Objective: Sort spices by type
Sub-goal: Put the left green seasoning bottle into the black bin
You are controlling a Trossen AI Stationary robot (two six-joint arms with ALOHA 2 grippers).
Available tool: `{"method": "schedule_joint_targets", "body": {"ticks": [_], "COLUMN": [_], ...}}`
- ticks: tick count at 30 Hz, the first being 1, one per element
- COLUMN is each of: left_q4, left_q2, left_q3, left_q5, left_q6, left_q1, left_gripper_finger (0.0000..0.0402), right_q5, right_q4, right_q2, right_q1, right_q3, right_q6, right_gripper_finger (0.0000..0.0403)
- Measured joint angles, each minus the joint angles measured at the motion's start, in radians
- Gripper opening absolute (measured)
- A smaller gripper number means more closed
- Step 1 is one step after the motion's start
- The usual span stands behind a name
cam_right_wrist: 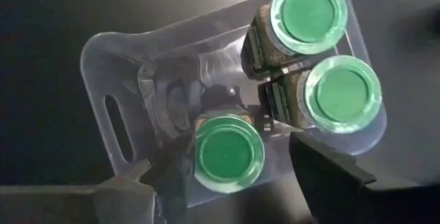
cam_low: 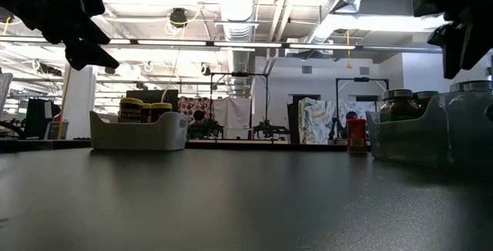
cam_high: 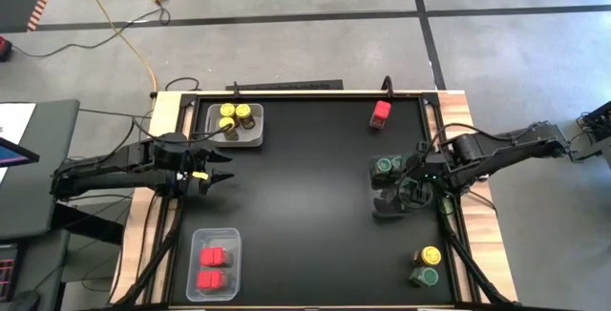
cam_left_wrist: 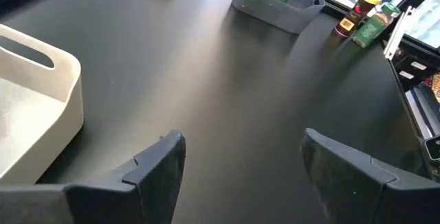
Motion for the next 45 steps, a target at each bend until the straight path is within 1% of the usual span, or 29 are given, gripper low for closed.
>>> {"method": "schedule_joint_targets", "body": {"ticks": [3,7,9,11,13,15,16,22,23,24,29,33,36,42,45], "left_q4": [-0.005,-0.018,-0.018,-0.019,-0.021,-0.030,-0.034,-0.034,-0.033,-0.033,-0.033,-0.033,-0.033,-0.033,-0.033], "left_q2": [0.000,0.000,0.000,0.000,0.000,0.000,0.000,0.000,0.000,0.000,0.000,0.000,0.000,0.000,0.000], "left_q3": [0.000,0.000,0.000,0.000,0.000,0.000,0.000,0.000,0.000,0.000,0.000,0.000,0.000,0.000,0.000], "left_q5": [0.000,0.000,0.000,0.000,0.000,0.000,0.000,0.000,0.000,0.000,0.000,0.000,0.000,0.000,0.000], "left_q6": [0.000,0.000,0.000,0.001,0.001,0.000,0.000,0.000,0.000,0.000,0.000,0.000,0.000,0.000,0.000], "left_q1": [0.000,0.000,0.000,0.000,0.000,0.000,0.000,0.000,0.000,0.000,0.000,0.000,0.000,0.000,0.000], "left_gripper_finger": [0.0277,0.0277,0.0277,0.0277,0.0277,0.0277,0.0277,0.0277,0.0277,0.0277,0.0277,0.0277,0.0277,0.0277,0.0277], "right_q5": [0.000,-0.001,-0.001,-0.001,-0.005,-0.006,-0.006,-0.006,-0.006,-0.006,-0.011,-0.057,-0.057,-0.051,-0.050], "right_q4": [-0.050,-0.150,-0.173,-0.178,-0.179,-0.182,-0.184,-0.184,-0.184,-0.183,-0.167,-0.100,-0.085,-0.076,-0.032], "right_q2": [-0.005,-0.019,-0.031,-0.044,-0.050,-0.051,-0.051,-0.050,-0.050,-0.050,-0.036,-0.030,-0.028,-0.032,-0.033], "right_q1": [0.000,0.002,0.008,0.025,0.048,0.075,0.091,0.173,0.182,0.190,0.197,0.194,0.194,0.194,0.194], "right_q3": [0.013,0.026,0.026,0.027,0.027,0.027,0.027,0.027,0.027,0.027,0.021,-0.040,-0.074,-0.097,-0.115], "right_q6": [0.037,0.134,0.176,0.194,0.202,0.202,0.203,0.202,0.202,0.202,0.204,0.205,0.212,0.205,0.194], "right_gripper_finger": [0.0260,0.0260,0.0259,0.0253,0.0236,0.0208,0.0187,0.0044,0.0024,0.0016,0.0024,0.0011,0.0010,0.0011,0.0011]}}
